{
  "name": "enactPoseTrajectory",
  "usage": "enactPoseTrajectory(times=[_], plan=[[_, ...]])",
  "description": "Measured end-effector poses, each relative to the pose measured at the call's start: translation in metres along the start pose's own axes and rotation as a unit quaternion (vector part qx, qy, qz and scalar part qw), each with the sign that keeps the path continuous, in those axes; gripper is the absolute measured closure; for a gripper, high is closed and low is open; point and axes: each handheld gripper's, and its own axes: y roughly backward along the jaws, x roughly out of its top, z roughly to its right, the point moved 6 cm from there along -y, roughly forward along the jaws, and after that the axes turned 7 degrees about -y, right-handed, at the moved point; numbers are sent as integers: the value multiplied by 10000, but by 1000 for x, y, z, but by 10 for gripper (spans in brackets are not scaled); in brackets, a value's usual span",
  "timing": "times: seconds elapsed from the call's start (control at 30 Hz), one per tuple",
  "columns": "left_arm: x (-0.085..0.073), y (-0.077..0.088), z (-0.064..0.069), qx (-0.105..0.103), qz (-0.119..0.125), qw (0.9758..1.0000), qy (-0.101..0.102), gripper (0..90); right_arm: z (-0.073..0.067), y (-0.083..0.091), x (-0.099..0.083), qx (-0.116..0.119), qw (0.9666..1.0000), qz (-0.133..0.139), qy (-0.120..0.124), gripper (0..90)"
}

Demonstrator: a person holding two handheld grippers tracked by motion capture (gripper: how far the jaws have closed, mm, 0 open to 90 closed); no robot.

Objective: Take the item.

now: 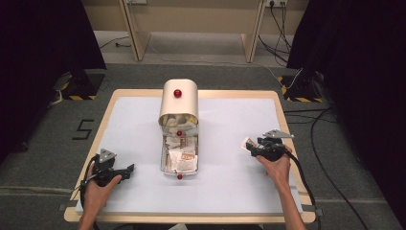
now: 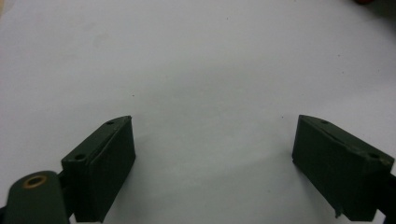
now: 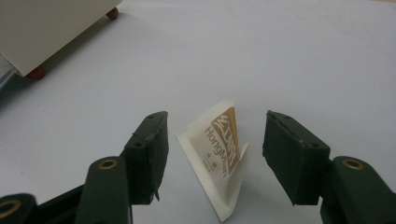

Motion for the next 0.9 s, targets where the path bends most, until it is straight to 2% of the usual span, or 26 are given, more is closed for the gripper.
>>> enactPoseTrajectory(times=[0.4, 0.6, 0.9], plan=[[0, 0, 0, -2, 0, 10000, 1, 122, -3, 6, 1, 57, 9999, 82, -87, 387], [0, 0, 0, -3, 2, 10000, 1, 123, -10, 14, 3, 119, 9999, 87, 0, 365], [0, 0, 0, -3, 1, 10000, 1, 123, -19, 25, -4, 157, 9997, -43, 169, 354]])
